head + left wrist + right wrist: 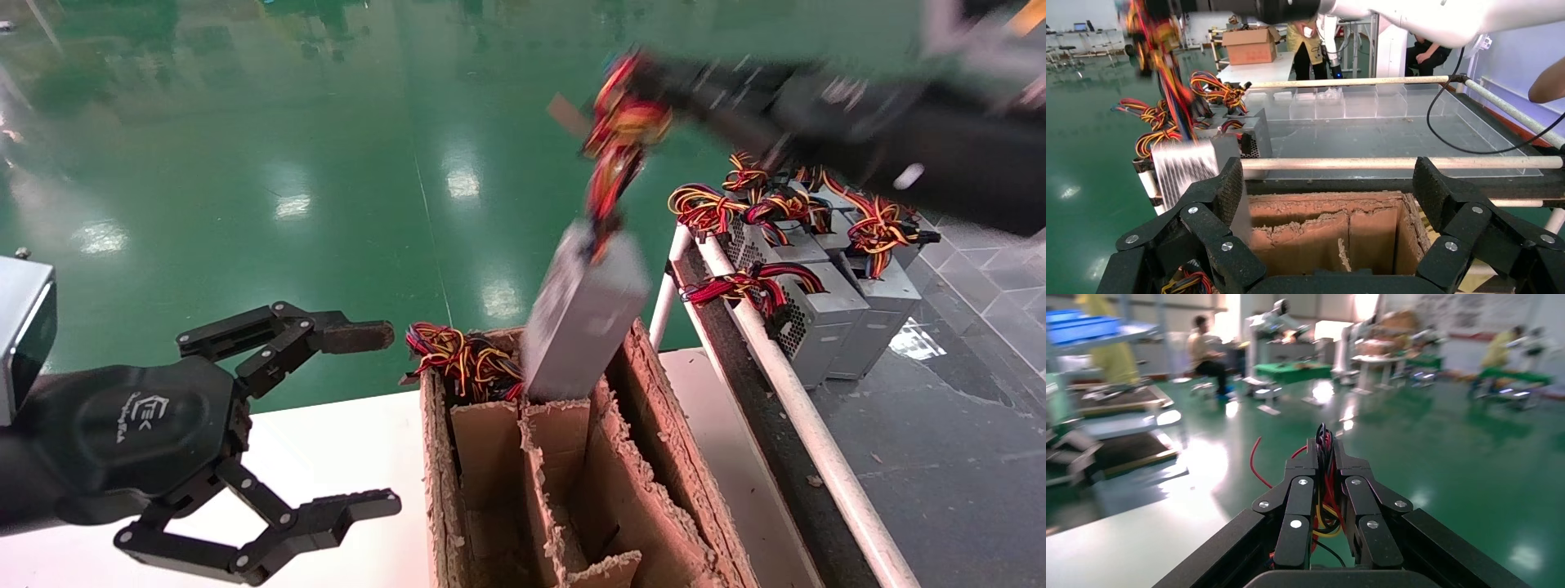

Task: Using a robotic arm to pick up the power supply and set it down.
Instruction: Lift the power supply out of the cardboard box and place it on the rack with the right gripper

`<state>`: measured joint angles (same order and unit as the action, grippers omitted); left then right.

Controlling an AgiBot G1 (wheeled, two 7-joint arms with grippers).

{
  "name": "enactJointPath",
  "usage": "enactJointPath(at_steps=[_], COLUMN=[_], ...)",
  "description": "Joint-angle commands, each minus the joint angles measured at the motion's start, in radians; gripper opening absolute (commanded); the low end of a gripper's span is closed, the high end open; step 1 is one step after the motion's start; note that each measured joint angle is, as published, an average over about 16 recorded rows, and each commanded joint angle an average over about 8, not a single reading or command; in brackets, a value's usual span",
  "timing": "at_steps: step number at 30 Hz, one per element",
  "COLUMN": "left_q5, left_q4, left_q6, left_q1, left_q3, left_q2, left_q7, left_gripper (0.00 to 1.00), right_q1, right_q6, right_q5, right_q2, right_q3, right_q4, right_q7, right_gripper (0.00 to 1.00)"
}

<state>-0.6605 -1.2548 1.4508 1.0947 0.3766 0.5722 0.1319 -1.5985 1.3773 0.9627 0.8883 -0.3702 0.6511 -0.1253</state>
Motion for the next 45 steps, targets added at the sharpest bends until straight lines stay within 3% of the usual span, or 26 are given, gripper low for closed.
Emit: enactJointPath(at_steps=[1, 8, 16, 26, 33, 37, 45], left_q5=[0.000, 0.000, 0.000, 0.000, 0.000, 0.000, 0.000], left_q4=[0.000, 0.000, 0.000, 0.000, 0.000, 0.000, 0.000], left_q6=[0.000, 0.000, 0.000, 0.000, 0.000, 0.000, 0.000], left_q1=[0.000, 0.000, 0.000, 0.000, 0.000, 0.000, 0.000], left_q3=[0.000, 0.000, 0.000, 0.000, 0.000, 0.000, 0.000], left_q2=[0.000, 0.000, 0.000, 0.000, 0.000, 0.000, 0.000], left_q7=[0.000, 0.000, 0.000, 0.000, 0.000, 0.000, 0.000], left_gripper=[1.00, 1.00, 1.00, 1.00, 1.00, 1.00, 1.00], right_q1=[-0.035, -0.177, -0.289, -0.381, -0.406, -0.397, -0.354], right_q6=[-0.005, -0.055, -0.166, -0.263, -0.345, -0.338, -0.220], right_q5=[0.000, 0.056, 0.100, 0.111, 0.163, 0.192, 0.236], right_q2=[-0.016, -0.078, -0.150, -0.236, -0.291, -0.317, -0.338], right_q3=[0.009, 0.017, 0.034, 0.052, 0.023, 0.004, -0.027], right_q4=[-0.019, -0.145, -0.312, -0.499, -0.580, -0.613, -0.659], right_q7=[-0.002, 0.069, 0.181, 0.296, 0.325, 0.317, 0.269], right_gripper=[0.00, 0.00, 0.00, 0.00, 0.00, 0.00, 0.00])
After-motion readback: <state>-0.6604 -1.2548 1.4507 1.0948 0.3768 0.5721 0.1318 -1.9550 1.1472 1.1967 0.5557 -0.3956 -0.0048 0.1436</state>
